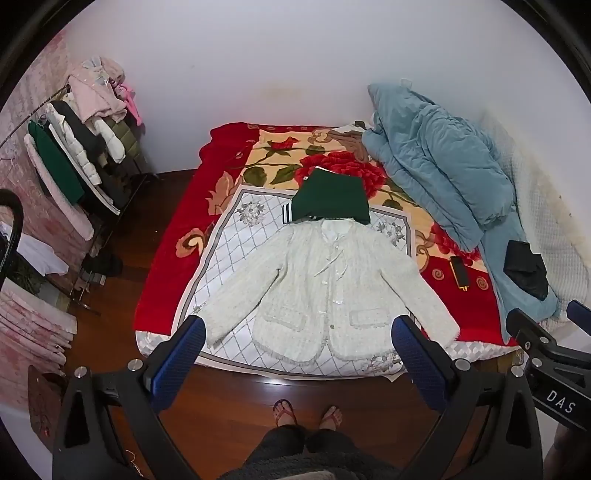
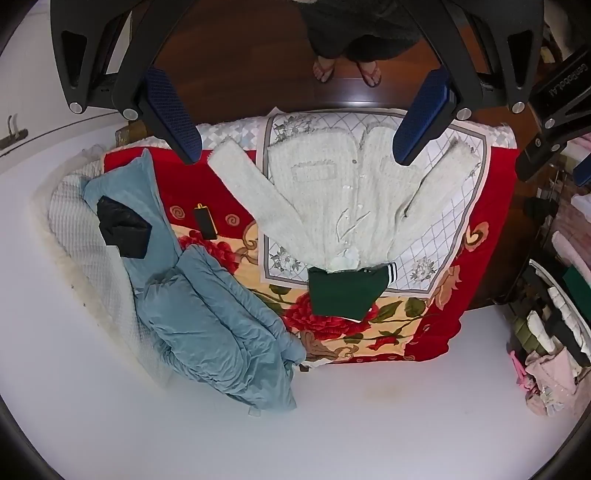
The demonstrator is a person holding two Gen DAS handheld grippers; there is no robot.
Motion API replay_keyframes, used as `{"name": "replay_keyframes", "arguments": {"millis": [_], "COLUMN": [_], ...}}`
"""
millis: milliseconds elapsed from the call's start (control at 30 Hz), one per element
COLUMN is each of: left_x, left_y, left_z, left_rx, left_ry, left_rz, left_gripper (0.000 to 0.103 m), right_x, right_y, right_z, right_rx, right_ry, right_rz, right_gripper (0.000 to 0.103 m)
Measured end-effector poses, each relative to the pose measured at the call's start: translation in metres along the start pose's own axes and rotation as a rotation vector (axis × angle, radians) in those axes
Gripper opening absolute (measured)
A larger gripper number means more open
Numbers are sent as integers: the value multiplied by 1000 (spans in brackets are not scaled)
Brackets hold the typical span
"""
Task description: Fold large clothes
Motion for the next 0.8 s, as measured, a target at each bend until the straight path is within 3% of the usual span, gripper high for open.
{"name": "replay_keyframes", "arguments": {"millis": [800], "left_x": [10], "left_y": [-4], "left_z": [4], "left_rx": [3], "left_ry": [3], "left_rz": [6], "left_gripper": [103], "right_x": [4], "right_y": [-6], "right_z": [-2], "right_rx": [1], "right_ry": [-7], "right_rz": [7], "right_gripper": [103]}}
Point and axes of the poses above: each gripper's, at about its wrist camera, not at the fingertips, and x roughly against the way its jaws point, z to its right, y to its underside, the point moved 7 cm from there along -x, roughly the way its jaws point, and after that the axes turned 10 degrees about z, right-handed, at the moved point
